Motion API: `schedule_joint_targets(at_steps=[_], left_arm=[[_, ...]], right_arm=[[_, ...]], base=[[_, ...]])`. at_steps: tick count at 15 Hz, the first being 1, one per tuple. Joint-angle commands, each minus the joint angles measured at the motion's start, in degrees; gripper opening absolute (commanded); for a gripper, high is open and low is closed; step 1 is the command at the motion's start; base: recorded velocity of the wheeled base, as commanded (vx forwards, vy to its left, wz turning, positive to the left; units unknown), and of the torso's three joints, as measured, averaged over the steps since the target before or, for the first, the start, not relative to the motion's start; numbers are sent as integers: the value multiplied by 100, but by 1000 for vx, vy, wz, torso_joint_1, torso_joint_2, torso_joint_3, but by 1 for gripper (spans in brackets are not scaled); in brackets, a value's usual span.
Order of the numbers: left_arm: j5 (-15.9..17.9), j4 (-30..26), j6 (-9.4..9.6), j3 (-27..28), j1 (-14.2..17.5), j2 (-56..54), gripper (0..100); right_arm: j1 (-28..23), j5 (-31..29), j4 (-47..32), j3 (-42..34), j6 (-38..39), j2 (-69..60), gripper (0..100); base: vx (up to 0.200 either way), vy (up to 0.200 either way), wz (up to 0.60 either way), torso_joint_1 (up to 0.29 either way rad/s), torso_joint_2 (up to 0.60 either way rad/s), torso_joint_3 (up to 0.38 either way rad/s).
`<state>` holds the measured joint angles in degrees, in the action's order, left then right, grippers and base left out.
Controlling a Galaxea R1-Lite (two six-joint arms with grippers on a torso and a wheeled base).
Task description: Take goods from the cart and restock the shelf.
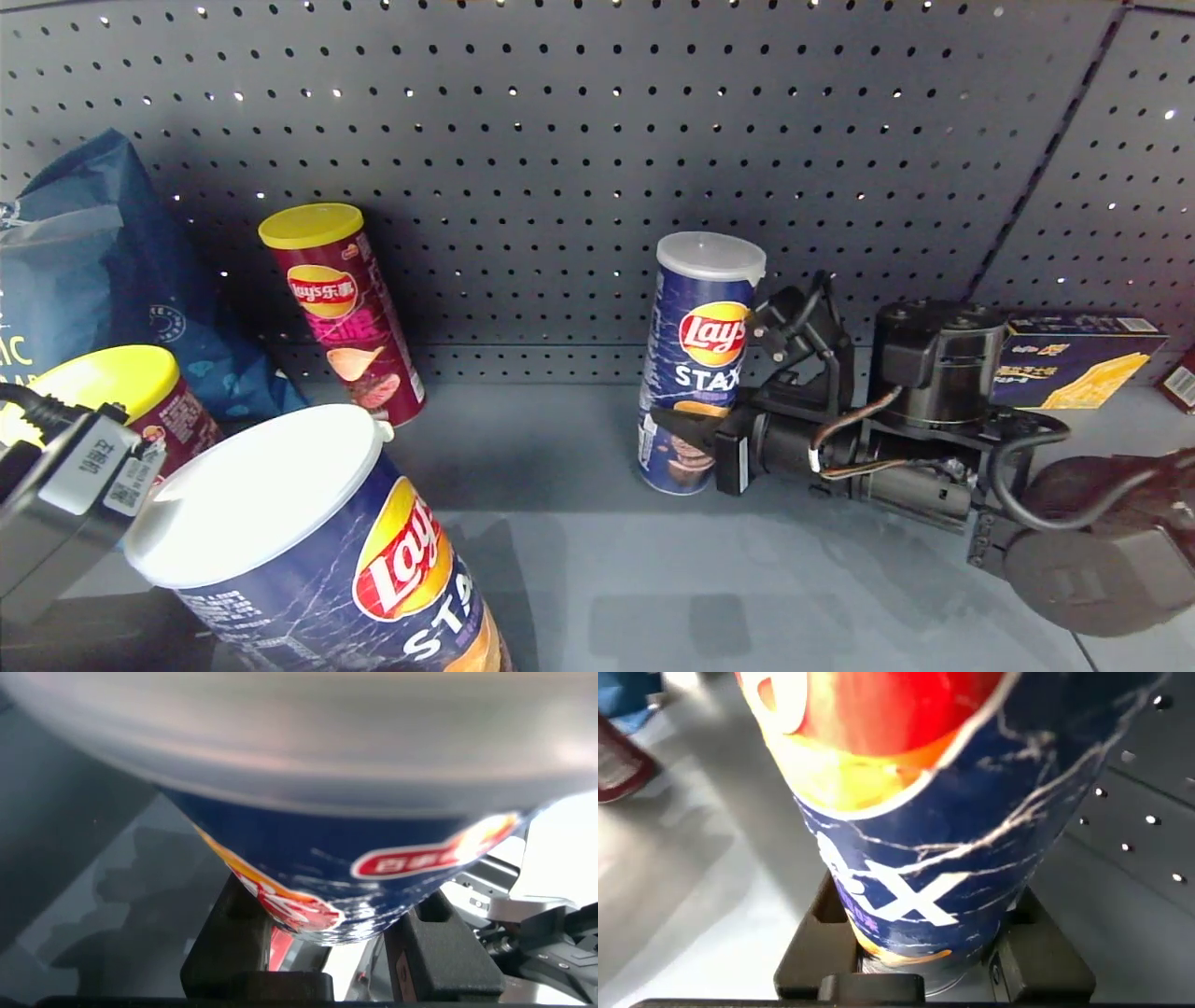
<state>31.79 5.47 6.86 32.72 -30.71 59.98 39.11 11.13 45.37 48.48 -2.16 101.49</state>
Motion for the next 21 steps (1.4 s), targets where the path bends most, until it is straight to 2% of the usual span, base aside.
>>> schedule_joint_targets(at_steps=[1, 7, 12, 17, 21], left_arm=[[2, 6, 8, 24, -5, -4, 0], [-6, 6, 17, 50, -49, -21, 0], [-24, -11, 34, 50, -58, -109, 0], [-42, -73, 8, 6, -49, -311, 0], [-42, -64, 17, -2, -49, -311, 0]], right_arm=[[167, -208, -204, -252, -13, -709, 0], [791, -841, -600, -911, -13, -1755, 0], [1038, -902, -521, -1895, 102, -2230, 0], [1073, -902, -90, -2405, 145, -2221, 0], [1073, -911, 7, -2414, 154, -2063, 0]], base=[[0, 0, 0, 0, 0, 0], [0, 0, 0, 0, 0, 0], [0, 0, 0, 0, 0, 0], [0, 0, 0, 0, 0, 0], [0, 0, 0, 0, 0, 0]])
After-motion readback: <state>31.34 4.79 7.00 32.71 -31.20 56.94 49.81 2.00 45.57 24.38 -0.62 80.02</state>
